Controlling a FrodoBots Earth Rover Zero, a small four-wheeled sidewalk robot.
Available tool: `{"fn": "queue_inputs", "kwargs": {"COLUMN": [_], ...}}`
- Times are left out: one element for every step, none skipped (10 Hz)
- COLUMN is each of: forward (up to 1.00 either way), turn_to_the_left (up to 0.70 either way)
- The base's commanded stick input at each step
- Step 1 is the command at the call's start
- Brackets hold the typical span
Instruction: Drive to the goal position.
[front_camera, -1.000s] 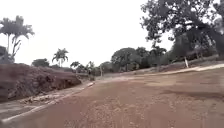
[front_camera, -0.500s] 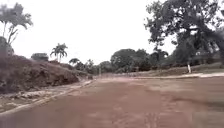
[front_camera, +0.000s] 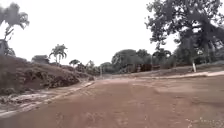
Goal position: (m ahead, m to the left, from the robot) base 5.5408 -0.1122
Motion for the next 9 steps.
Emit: {"fn": "queue_inputs", "kwargs": {"forward": [0.85, 0.85, 0.85, 0.85, 0.85, 0.85, 0.85, 0.85, 0.85], "turn_to_the_left": [0.0, 0.0, 0.0, 0.0, 0.0, 0.0, 0.0, 0.0, 0.0]}}
